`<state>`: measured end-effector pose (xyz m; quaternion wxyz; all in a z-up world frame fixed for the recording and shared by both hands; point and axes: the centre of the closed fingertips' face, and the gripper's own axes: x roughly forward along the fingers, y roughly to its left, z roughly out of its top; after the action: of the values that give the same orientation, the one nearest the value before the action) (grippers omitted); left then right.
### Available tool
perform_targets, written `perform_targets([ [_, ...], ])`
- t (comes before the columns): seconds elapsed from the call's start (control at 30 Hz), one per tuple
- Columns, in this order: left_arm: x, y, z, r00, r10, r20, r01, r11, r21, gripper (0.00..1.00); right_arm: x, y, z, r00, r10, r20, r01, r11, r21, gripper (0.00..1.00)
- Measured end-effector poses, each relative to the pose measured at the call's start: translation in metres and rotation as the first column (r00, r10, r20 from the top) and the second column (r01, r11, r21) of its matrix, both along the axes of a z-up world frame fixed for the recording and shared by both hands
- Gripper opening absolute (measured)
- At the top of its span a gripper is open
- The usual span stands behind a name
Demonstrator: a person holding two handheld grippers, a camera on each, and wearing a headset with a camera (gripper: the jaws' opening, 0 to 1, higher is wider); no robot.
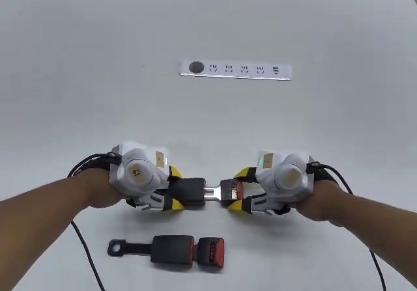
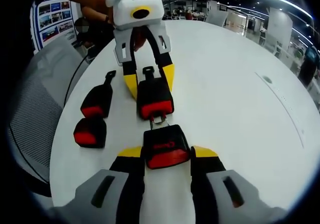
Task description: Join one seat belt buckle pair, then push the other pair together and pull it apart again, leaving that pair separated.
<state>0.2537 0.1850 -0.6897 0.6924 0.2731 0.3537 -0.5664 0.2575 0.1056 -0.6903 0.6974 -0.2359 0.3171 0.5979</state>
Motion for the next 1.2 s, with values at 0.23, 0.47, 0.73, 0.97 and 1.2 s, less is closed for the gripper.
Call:
perform_targets([
  [0.23, 0.000, 0.000, -0.001, 1.000, 0.004, -0.001, -0.004, 1.000, 0.005, 0.34, 0.002, -0.002, 0.000, 1.000, -0.002, 0.007, 0.002, 1.000, -0.003, 0.33],
  [0.47, 0.000, 0.000, -0.001, 1.000, -0.019, 0.000, 0.019, 1.000, 0.017, 0.33, 0.002, 0.000, -0.002, 1.000, -0.013, 0.011, 0.013, 1.000, -0.008, 0.33],
  [0.73, 0.000, 0.000, -0.002, 1.000, -0.025, -0.001, 0.025, 1.000, 0.016, 0.33, 0.001, 0.008, -0.001, 1.000, -0.027, 0.013, 0.027, 1.000, 0.000, 0.33],
  [0.97, 0.000, -0.001, -0.003, 1.000, -0.025, -0.002, 0.025, 1.000, 0.004, 0.33, 0.003, 0.018, -0.001, 0.999, -0.045, 0.027, 0.045, 0.999, -0.001, 0.33],
  [1.2, 0.000, 0.000, -0.003, 0.999, -0.034, -0.001, 0.034, 0.999, 0.006, 0.32, 0.003, 0.020, -0.004, 0.998, -0.066, 0.022, 0.066, 0.998, -0.010, 0.33],
])
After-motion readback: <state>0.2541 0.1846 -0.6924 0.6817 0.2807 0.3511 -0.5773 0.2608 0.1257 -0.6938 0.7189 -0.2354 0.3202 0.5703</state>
